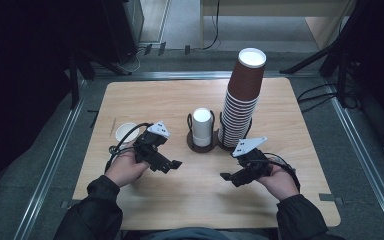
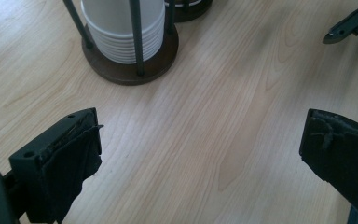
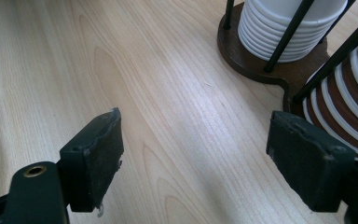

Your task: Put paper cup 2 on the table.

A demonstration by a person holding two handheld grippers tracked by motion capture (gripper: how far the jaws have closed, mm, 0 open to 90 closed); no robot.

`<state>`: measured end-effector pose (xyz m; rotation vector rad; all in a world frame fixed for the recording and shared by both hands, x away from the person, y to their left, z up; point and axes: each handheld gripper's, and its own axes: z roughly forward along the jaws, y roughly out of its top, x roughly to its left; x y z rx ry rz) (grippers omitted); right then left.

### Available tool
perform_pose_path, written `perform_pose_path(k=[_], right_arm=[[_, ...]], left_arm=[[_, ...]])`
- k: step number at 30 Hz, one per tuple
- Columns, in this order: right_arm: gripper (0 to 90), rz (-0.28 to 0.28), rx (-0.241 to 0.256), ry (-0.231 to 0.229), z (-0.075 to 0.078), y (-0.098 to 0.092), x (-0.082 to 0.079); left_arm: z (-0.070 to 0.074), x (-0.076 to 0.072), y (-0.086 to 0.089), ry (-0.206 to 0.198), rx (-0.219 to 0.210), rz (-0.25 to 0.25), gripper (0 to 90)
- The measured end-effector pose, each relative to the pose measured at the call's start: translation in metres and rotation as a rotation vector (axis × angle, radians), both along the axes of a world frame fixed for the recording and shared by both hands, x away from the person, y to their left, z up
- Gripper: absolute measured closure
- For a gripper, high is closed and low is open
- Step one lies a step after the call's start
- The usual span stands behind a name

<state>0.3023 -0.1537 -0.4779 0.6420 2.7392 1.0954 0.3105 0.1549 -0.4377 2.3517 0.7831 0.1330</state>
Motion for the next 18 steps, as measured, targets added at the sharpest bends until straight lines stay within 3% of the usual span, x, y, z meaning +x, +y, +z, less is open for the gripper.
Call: perform_pose_path(k=[6,18], right_arm=[[19.1,-0.005,0.003,-0.001,0.0,-0.002,0.002],[19.1,-0.006,0.002,0.0,0.001,-0.003,0.002]], left_arm=[[-0.009,0.0,-0.011,0.0,-0.019,0.008,0.0],[-0.02,0.0,-0.025,-0.02,-0.002,-0.008,0.0]])
